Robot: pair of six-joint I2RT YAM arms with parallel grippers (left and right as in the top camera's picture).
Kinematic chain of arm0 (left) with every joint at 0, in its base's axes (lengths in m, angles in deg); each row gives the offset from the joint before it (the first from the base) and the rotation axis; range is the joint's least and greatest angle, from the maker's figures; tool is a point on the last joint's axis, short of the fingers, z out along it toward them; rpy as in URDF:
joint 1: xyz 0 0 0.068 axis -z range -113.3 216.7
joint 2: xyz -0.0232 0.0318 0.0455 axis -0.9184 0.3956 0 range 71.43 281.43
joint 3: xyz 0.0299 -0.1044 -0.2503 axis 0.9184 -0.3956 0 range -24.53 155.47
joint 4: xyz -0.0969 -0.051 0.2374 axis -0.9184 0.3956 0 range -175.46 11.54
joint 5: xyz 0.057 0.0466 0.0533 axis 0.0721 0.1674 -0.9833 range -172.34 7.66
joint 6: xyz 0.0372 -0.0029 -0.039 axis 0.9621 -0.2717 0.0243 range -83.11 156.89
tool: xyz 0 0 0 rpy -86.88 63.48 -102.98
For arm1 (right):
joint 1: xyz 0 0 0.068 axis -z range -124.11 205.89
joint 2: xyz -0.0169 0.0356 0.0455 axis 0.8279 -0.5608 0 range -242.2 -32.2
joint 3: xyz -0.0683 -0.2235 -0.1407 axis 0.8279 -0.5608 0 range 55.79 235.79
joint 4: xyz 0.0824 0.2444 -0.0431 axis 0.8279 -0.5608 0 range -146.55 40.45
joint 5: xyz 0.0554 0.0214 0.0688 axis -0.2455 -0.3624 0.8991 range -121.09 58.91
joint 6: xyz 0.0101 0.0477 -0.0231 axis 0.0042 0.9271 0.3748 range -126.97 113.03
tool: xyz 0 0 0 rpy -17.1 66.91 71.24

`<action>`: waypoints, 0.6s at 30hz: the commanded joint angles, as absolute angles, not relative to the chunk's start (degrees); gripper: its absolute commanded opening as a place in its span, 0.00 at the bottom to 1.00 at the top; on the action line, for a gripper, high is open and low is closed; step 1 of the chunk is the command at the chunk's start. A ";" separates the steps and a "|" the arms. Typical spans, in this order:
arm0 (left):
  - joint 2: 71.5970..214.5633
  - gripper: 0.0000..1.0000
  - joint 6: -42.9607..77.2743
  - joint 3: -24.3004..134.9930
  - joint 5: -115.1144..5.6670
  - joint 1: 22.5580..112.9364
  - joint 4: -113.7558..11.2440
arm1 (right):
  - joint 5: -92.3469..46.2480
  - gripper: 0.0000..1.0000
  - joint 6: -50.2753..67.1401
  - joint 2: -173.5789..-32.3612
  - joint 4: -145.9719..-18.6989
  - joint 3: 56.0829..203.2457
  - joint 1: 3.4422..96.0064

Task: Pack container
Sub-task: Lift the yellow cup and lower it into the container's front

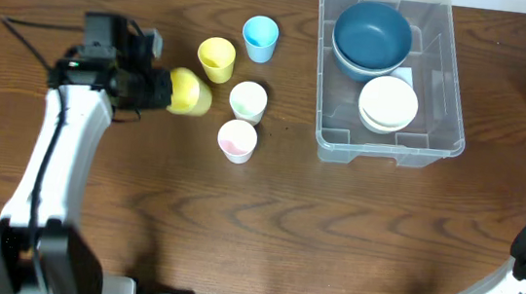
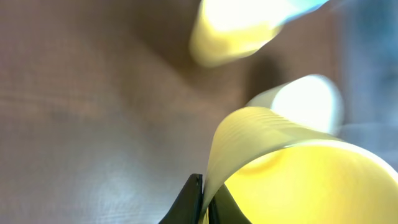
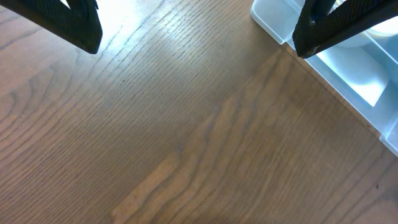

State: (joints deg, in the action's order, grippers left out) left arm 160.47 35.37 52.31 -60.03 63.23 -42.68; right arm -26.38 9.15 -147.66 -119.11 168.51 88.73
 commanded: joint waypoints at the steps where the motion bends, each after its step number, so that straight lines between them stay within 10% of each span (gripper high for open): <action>1: 153.60 0.06 35.51 59.00 -54.05 66.95 -42.90 | -26.16 0.99 9.72 -146.91 -119.18 168.54 88.88; 18: 163.83 0.06 35.96 60.64 -70.02 101.81 -58.59 | -26.16 0.99 9.72 -146.91 -119.18 168.54 88.88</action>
